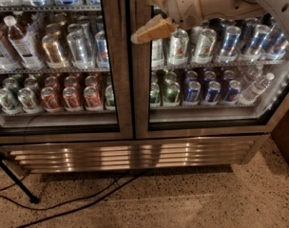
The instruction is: Open right fridge door
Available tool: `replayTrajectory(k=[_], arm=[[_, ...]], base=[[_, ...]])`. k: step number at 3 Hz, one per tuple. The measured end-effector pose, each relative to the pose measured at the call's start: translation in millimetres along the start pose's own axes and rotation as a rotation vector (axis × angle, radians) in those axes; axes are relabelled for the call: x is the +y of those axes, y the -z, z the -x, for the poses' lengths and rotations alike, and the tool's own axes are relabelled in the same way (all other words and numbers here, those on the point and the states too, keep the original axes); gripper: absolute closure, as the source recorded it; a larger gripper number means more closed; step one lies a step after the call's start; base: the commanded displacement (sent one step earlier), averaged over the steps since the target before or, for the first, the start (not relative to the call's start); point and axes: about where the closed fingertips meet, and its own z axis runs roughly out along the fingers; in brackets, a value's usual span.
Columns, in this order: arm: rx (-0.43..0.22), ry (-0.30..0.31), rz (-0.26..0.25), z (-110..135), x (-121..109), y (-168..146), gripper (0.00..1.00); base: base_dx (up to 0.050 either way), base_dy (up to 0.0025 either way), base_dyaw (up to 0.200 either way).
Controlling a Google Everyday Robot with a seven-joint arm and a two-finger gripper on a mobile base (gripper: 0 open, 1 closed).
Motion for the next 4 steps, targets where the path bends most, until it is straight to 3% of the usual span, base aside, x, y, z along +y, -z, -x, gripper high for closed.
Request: replayTrajectory(k=[4], arm=[[-0.036,-0.011,0.032,0.8,-2.8,-6.4,0.33]], base=[[0.0,0.0,0.0]])
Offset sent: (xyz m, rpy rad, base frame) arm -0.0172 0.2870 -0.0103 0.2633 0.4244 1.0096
